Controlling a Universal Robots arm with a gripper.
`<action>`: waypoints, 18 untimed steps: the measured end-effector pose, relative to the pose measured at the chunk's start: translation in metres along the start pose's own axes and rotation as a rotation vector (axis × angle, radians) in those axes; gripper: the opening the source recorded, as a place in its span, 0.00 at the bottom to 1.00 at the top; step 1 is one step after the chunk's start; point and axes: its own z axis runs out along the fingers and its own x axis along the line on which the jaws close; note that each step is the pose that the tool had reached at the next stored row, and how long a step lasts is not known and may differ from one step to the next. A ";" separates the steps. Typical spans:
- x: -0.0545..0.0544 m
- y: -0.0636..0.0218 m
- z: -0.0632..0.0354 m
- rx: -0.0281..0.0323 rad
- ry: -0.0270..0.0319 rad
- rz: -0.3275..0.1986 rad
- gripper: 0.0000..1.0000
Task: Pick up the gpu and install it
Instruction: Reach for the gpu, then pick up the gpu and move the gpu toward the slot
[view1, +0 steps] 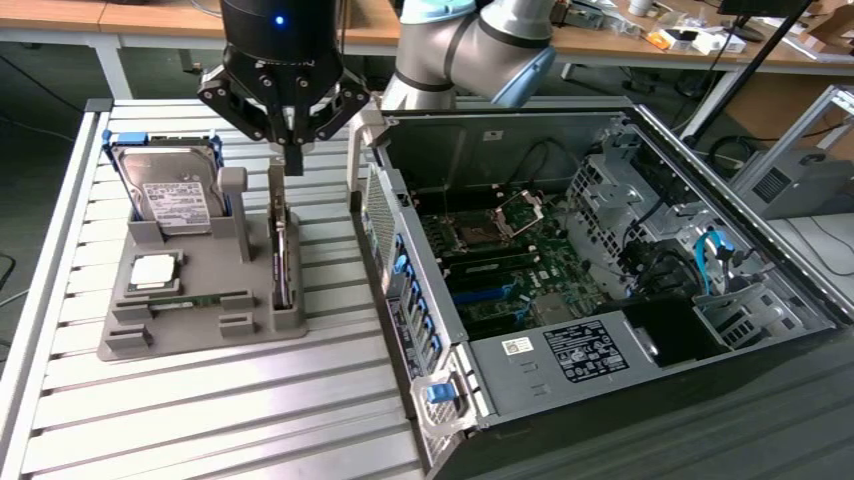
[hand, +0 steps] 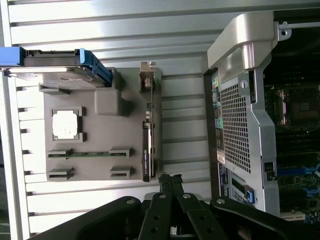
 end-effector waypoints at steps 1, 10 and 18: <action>0.001 -0.0001 0.0000 0.0000 0.0000 0.000 0.11; 0.008 -0.0006 -0.0002 0.0000 0.0000 0.000 0.11; 0.010 -0.0007 -0.0003 0.0000 0.0000 0.000 0.11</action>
